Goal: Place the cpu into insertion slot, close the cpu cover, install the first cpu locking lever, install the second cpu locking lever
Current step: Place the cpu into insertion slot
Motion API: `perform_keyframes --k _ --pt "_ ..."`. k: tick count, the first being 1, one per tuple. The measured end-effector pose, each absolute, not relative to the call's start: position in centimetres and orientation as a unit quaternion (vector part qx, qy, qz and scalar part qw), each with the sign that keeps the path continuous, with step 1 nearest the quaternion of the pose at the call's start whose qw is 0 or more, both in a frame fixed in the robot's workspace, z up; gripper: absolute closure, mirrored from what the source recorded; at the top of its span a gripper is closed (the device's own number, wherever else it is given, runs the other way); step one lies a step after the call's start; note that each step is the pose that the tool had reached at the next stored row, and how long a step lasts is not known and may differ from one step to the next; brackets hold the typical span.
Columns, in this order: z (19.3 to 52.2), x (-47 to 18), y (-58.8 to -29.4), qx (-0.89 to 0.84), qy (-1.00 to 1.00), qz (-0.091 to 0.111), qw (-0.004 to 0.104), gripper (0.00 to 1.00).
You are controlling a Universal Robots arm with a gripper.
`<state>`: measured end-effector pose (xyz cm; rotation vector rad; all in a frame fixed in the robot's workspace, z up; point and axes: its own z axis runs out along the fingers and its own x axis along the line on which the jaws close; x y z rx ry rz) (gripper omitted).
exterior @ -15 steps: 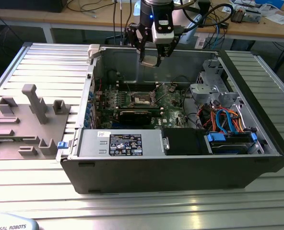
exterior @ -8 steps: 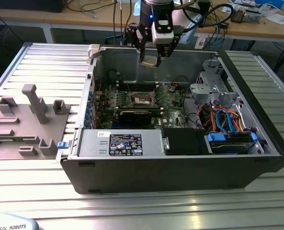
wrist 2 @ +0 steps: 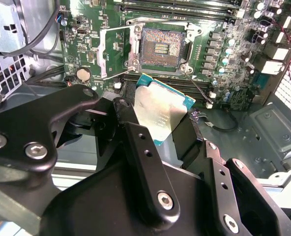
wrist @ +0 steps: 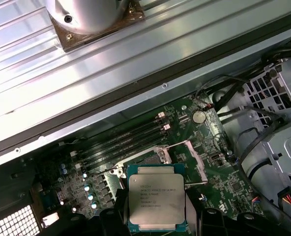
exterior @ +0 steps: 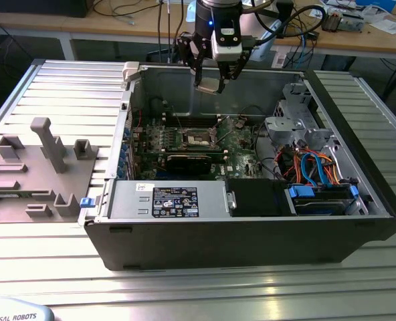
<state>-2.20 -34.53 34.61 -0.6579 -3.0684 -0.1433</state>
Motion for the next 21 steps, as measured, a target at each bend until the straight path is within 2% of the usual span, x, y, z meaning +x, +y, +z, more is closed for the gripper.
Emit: perform_keyframes --k 21 --pt "34.60 -2.20 -34.53 -0.222 -0.974 -0.046 0.000 0.46"
